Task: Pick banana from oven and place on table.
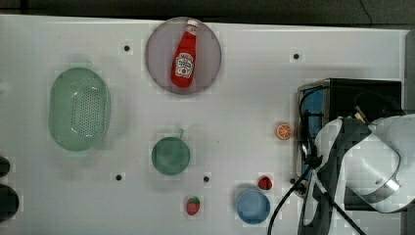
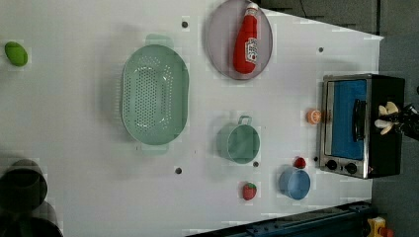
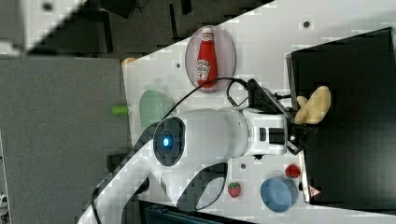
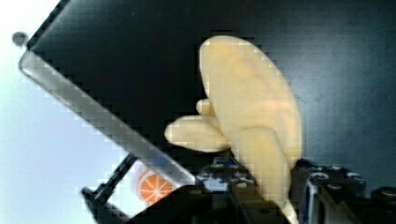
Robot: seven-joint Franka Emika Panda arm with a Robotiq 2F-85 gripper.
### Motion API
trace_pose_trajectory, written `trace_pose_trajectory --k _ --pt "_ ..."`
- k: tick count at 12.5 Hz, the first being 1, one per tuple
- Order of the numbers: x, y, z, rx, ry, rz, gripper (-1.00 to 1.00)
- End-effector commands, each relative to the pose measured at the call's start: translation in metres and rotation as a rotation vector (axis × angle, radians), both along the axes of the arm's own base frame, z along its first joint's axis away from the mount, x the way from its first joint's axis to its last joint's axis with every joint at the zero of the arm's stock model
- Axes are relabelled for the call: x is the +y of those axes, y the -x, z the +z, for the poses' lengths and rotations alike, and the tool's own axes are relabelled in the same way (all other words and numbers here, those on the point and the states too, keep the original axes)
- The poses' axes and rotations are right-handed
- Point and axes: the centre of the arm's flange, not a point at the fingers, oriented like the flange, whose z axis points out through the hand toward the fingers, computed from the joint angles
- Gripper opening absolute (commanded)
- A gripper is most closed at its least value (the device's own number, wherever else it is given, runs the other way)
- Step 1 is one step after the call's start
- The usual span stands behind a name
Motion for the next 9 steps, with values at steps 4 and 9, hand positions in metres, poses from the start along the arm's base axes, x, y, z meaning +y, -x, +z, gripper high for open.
trace_pose_trajectory --k 4,9 --pt "-0.007 -0.019 0.139 -0.073 0.067 0.063 -0.54" --pt "0.107 -0.021 0.249 0.025 -0.050 0.253 -0.54"
